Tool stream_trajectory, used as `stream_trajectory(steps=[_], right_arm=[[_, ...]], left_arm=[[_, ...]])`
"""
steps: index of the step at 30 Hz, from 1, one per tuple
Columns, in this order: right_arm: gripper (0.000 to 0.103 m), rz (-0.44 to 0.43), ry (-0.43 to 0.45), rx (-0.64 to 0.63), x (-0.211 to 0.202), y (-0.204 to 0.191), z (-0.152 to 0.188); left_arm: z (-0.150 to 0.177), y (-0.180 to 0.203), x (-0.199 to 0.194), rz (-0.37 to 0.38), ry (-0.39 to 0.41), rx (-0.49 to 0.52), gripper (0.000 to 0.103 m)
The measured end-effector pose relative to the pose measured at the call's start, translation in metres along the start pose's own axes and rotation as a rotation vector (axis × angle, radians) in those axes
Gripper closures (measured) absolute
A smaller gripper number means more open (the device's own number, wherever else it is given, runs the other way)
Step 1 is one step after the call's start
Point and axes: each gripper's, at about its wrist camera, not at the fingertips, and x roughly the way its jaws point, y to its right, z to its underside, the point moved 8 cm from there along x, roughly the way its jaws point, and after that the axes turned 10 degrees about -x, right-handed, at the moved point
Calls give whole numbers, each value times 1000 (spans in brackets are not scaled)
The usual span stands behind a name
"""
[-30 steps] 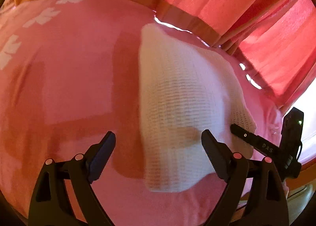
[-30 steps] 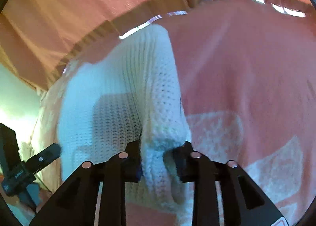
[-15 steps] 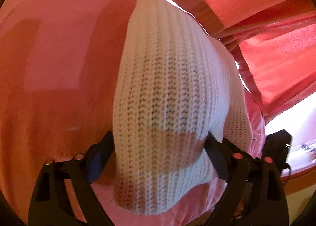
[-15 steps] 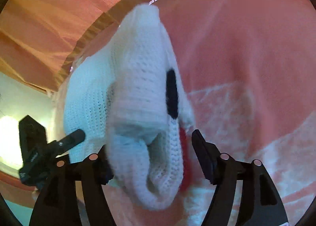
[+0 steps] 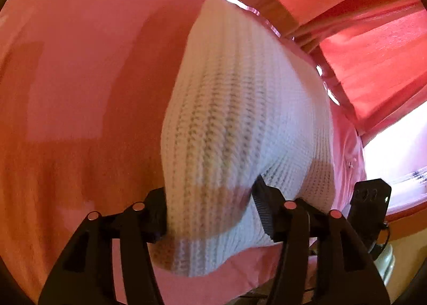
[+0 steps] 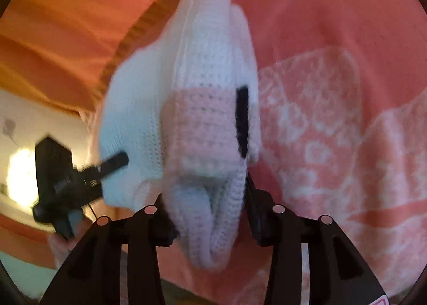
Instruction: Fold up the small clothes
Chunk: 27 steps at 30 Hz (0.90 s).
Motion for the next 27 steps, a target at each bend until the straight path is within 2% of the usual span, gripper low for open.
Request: stream_trajectory(steps=[2, 5, 6, 7, 8, 11, 14, 15, 17, 19, 21, 23, 26, 27], right_arm=[[51, 34, 97, -42, -24, -3, -13], [50, 53, 210, -44, -46, -7, -32], [59, 60, 238, -48, -49, -8, -36], [73, 81, 275, -93, -52, -17, -42], [103, 114, 289, -155, -54, -26, -45], [102, 154, 269, -288, -33, -57, -52], [102, 293, 165, -293, 2, -33, -49], [102, 286, 136, -258, 8, -20, -49], [102, 241, 167, -213, 3, -21, -54], [102, 234, 213, -234, -13, -29, -56], [96, 249, 251, -239, -28, -28, -53], [89, 243, 247, -206, -30, -20, -47], [72, 169, 205, -150, -19, -18, -40], [67, 160, 209, -153, -21, -19, -38]], left_arm=[[-1, 13, -18, -27, 59, 63, 37], [-8, 33, -37, -110, 208, 157, 30], [-10, 40, -41, -153, 250, 198, 30], [-13, 47, -42, -195, 289, 232, 30], [-14, 54, -41, -242, 331, 271, 29], [-20, 60, -31, -316, 356, 317, 30], [-23, 54, -17, -375, 333, 314, 30], [-23, 53, -12, -391, 326, 316, 30], [-18, 50, -15, -403, 324, 320, 29], [-16, 46, -17, -406, 329, 323, 29], [-14, 46, -17, -409, 331, 326, 29], [-12, 46, -15, -411, 331, 324, 29], [-12, 45, -16, -395, 326, 308, 26], [-12, 45, -17, -360, 318, 291, 25]])
